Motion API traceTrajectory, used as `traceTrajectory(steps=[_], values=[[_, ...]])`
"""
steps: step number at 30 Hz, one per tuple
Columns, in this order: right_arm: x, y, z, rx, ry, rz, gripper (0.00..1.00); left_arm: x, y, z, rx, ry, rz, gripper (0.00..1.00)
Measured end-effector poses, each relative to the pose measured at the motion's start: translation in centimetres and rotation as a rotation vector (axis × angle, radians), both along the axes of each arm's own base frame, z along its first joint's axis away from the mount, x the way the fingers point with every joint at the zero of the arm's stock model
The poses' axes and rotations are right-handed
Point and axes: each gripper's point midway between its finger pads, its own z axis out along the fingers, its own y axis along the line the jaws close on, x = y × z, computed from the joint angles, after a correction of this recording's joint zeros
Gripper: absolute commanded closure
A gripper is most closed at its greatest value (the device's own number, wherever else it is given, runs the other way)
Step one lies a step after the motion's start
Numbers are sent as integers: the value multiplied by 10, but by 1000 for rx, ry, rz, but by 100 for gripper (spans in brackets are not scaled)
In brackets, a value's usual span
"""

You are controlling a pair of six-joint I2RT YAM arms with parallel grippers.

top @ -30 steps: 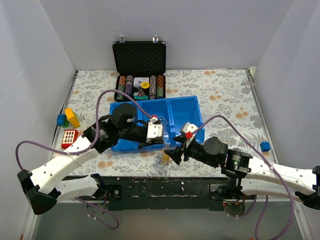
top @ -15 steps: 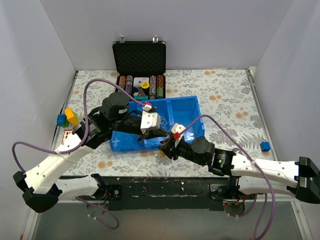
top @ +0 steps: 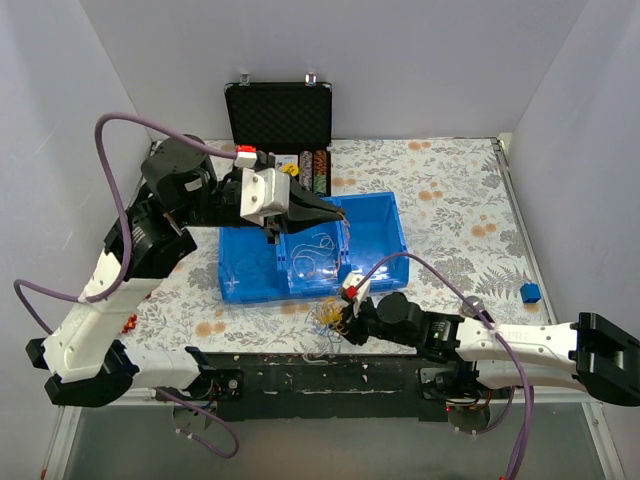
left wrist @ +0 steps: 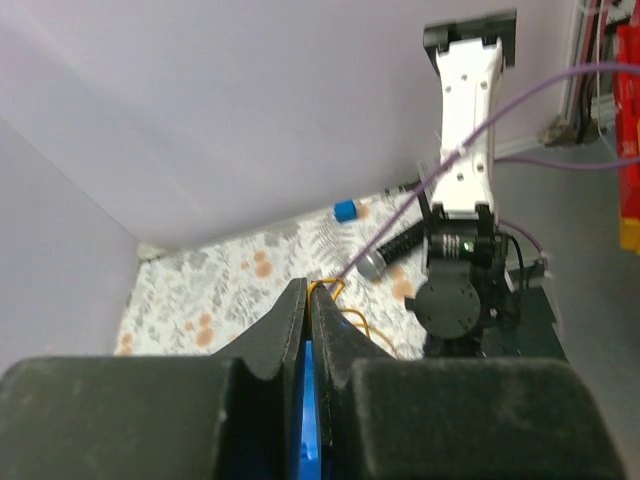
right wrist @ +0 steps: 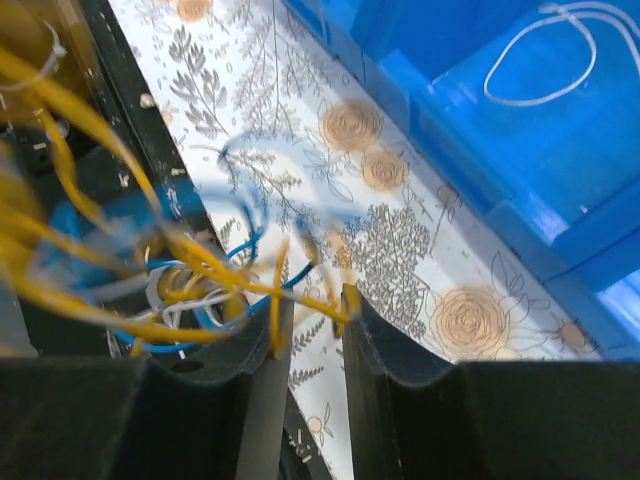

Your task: Untangle the cables

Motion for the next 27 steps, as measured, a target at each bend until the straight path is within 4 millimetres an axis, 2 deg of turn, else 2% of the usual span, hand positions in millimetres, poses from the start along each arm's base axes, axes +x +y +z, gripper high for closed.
traceTrajectory(steps=[2, 7, 10, 13, 15, 17, 23, 27], values=[[-2, -3, -7, -14, 16, 0, 66, -1, 1, 19, -42, -27, 0, 100], [-5, -9, -18, -41, 40, -5, 64, -3, 3, 47, -108, -69, 0, 100], [-5, -12, -21, -56, 44, -12, 50, -3, 3, 57, -131, -80, -1, 100], [-2, -23, -16, -66, 32, -41, 40, -3, 2, 53, -127, -75, -1, 100], [1, -29, -1, -36, 8, -65, 37, -3, 2, 43, -110, -61, 0, 100], [6, -32, 24, 12, -22, -88, 35, -2, 1, 32, -88, -46, 0, 100], [16, -37, 111, 138, -118, -126, 30, 4, -4, 0, -27, -14, 4, 100], [17, -43, 149, 190, -169, -130, 28, 7, -6, -20, 13, 2, 10, 100]])
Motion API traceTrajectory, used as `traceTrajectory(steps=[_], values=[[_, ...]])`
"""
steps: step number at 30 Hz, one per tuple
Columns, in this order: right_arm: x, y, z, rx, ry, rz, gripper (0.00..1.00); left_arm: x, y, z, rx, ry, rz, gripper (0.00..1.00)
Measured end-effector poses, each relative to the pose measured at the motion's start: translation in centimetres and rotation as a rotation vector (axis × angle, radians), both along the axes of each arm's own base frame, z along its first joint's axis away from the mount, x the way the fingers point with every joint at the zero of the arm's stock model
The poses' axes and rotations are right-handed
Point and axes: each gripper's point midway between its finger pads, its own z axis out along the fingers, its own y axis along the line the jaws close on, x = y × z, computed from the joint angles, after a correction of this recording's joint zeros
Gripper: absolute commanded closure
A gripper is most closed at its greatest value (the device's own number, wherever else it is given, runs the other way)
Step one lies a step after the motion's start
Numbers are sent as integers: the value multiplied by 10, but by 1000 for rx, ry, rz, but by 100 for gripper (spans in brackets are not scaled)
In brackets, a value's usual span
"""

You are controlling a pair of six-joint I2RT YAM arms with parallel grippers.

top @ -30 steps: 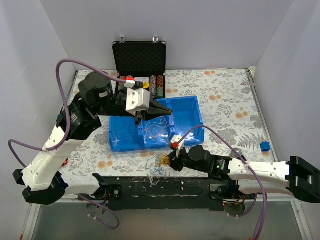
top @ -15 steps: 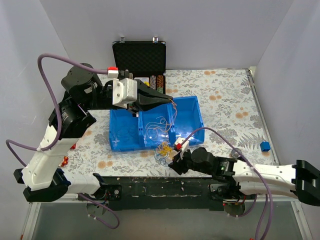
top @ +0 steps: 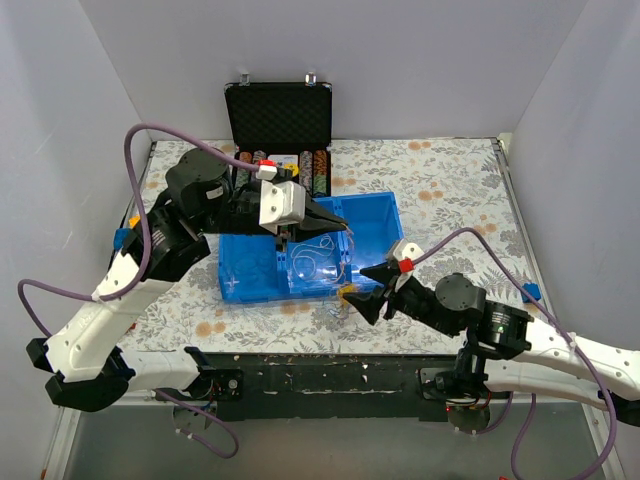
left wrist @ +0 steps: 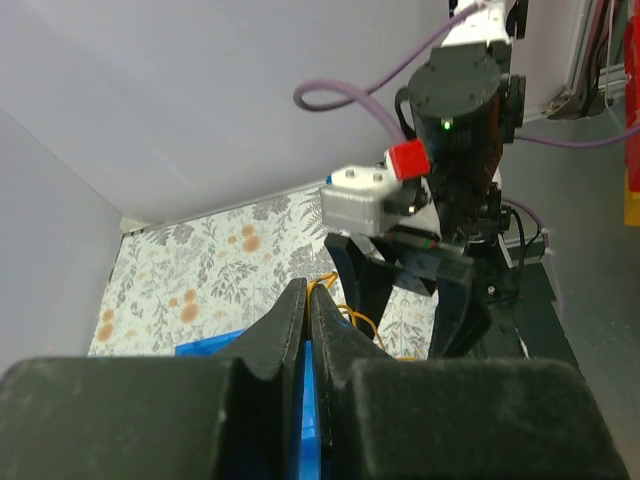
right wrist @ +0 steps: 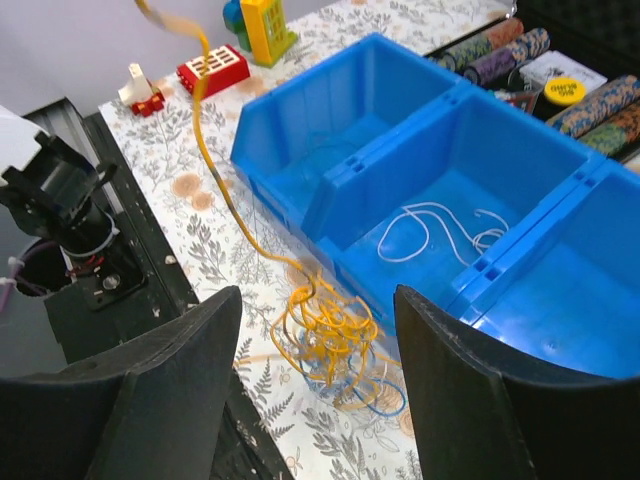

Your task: Untangle the cables

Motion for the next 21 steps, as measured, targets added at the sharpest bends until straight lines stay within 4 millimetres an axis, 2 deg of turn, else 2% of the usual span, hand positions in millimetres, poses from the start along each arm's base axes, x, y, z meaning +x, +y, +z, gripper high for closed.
traceTrajectory(steps=[5, 10, 16, 21], values=[[0, 3, 20, 2, -38, 20, 28, 3, -1, -13, 27, 6, 5, 100], [3, 9, 13, -38, -56, 24, 31, 3, -1, -14, 28, 5, 5, 100], [8, 23, 14, -32, -82, 26, 46, 1, -1, -12, 25, 17, -1, 100], [10, 34, 1, -28, -79, 32, 63, 0, -3, 9, -12, 18, -10, 100]])
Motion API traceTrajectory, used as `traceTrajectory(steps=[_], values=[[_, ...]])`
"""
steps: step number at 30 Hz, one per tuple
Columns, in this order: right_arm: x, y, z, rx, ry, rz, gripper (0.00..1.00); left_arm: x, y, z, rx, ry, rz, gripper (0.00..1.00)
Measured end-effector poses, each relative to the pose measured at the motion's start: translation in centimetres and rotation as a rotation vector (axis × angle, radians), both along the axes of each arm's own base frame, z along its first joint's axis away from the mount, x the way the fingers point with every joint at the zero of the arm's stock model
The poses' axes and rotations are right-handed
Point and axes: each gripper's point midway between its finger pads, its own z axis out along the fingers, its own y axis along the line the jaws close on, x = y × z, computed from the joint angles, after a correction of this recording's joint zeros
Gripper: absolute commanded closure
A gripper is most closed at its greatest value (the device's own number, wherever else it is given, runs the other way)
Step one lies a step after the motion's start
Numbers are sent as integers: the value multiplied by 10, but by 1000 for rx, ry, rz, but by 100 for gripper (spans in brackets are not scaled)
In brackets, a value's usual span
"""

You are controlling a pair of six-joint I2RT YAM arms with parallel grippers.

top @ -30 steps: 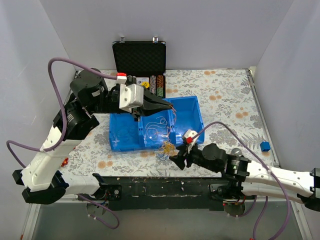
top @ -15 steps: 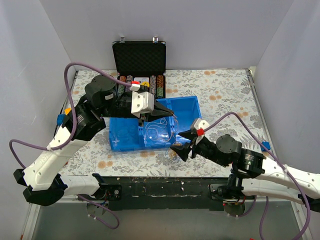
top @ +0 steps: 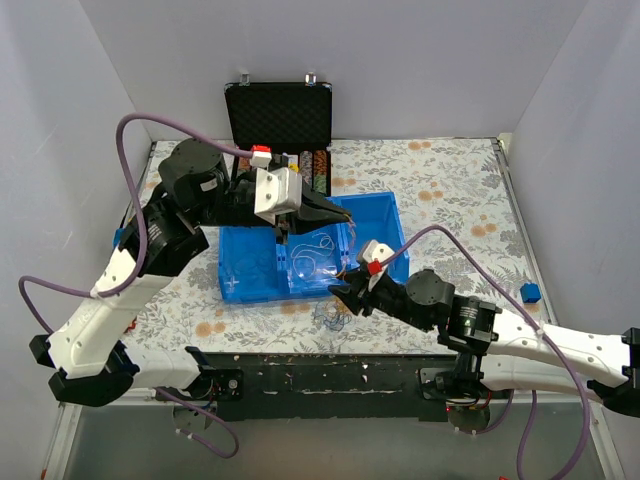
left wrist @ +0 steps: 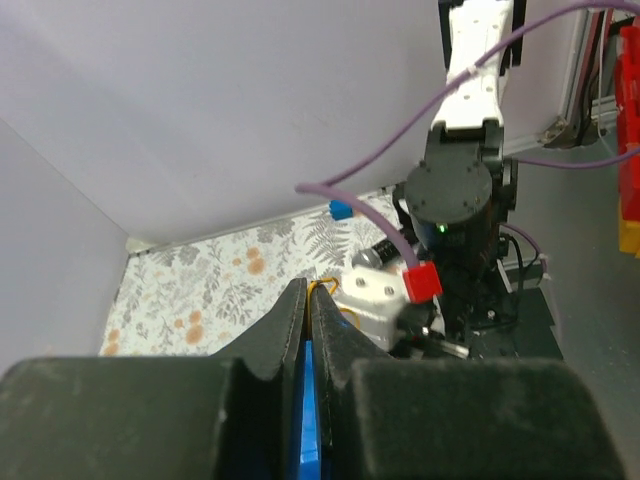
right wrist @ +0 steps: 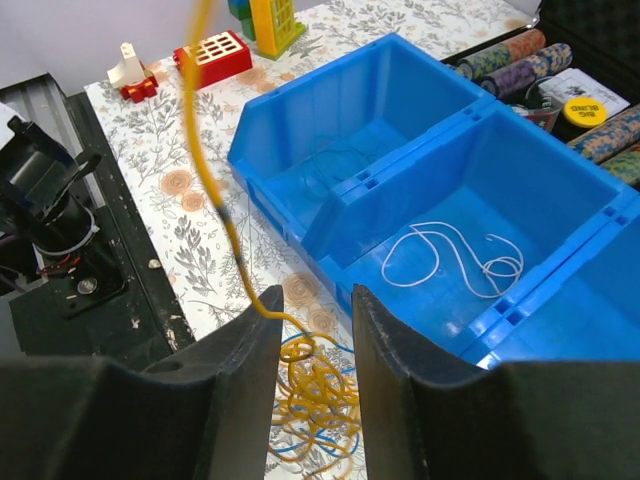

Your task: Untangle the cables

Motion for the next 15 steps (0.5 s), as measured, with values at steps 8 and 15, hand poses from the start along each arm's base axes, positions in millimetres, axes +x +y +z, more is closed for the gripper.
traceTrajectory(steps=[8, 15], values=[[-7, 15, -26, 15, 62, 44, 72, -4, 3, 50, -100, -47, 0, 100], [-17, 21, -61, -4, 139, 84, 70, -3, 5, 89, -176, -107, 13, 100]])
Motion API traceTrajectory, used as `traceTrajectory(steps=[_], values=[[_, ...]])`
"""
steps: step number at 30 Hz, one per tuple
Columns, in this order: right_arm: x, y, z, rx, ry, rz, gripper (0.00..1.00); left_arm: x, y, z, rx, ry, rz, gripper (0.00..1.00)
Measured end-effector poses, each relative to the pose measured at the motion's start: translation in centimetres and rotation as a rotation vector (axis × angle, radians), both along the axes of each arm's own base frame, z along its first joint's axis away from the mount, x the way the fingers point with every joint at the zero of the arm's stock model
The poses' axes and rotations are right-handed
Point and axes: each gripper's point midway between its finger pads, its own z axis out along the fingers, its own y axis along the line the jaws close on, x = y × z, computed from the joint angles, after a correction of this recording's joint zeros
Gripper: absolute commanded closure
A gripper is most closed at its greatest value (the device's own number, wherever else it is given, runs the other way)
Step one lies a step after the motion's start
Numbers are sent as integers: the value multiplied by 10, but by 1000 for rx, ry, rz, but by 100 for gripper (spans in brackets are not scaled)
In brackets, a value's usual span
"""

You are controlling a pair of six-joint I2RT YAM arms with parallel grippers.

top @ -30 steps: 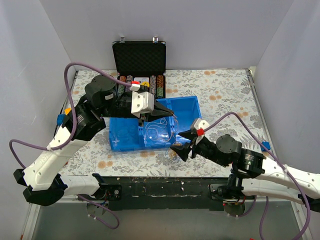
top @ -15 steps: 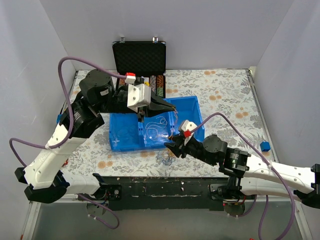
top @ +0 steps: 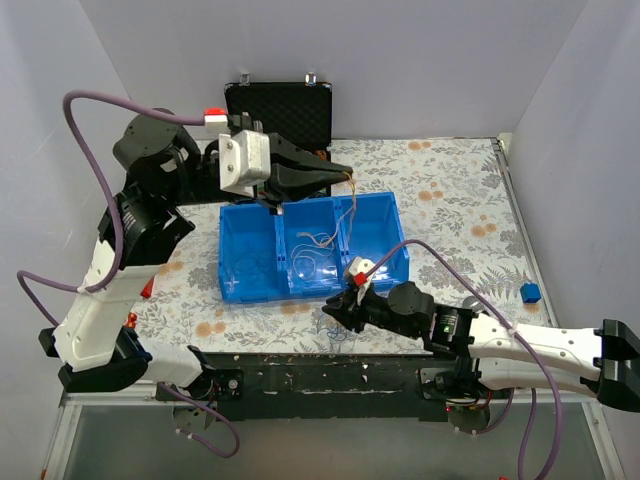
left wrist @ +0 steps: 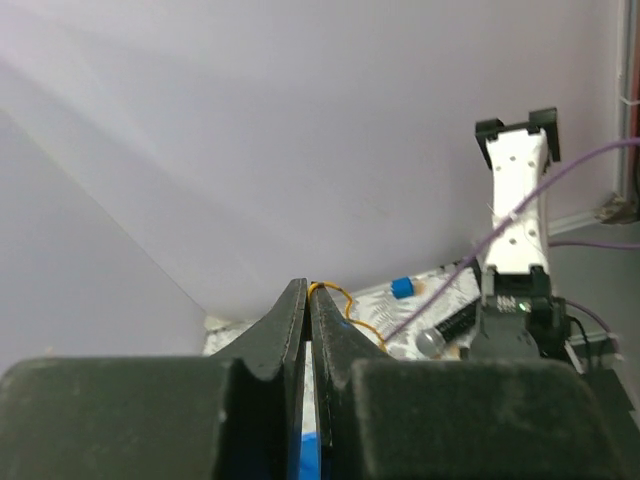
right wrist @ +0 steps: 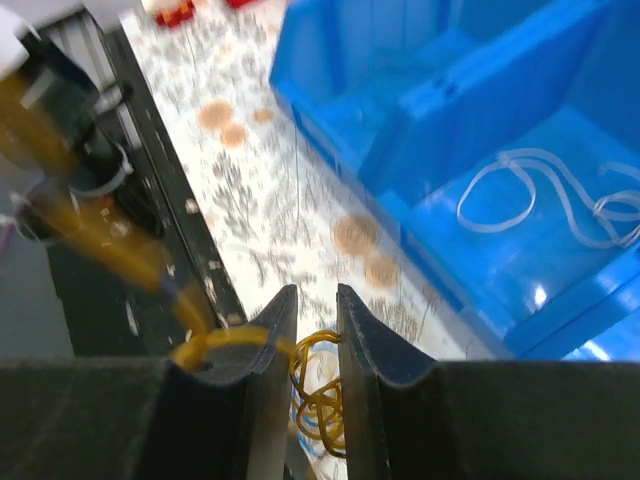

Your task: Untangle the cables

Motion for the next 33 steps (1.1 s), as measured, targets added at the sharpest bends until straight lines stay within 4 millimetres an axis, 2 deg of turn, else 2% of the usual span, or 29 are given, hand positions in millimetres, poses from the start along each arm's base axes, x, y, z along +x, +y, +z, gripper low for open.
traceTrajectory(steps=[5, 9, 14, 17, 19, 21, 25, 27, 33], values=[[-9, -9, -63, -128, 84, 17, 70, -2, 8, 46, -114, -98, 29, 100], [-15, -21, -100, -209, 132, 16, 70, -4, 22, 81, -226, -205, 78, 100], [-20, -29, -124, -263, 166, 21, 68, -5, 43, 116, -377, -342, 163, 100], [-22, -31, -130, -280, 175, 23, 63, -7, 51, 127, -437, -403, 196, 100], [-22, -31, -129, -277, 173, 24, 56, -6, 53, 128, -454, -426, 208, 100], [-22, -31, -126, -269, 170, 23, 49, -3, 50, 120, -449, -436, 214, 100], [-19, -31, -102, -203, 145, 15, 35, 14, 32, 80, -382, -408, 223, 100], [-16, -31, -79, -142, 122, -1, 31, 27, 20, 53, -338, -377, 231, 100], [-9, -47, -1, 66, 50, -58, 31, 71, -16, -25, -228, -275, 280, 100]])
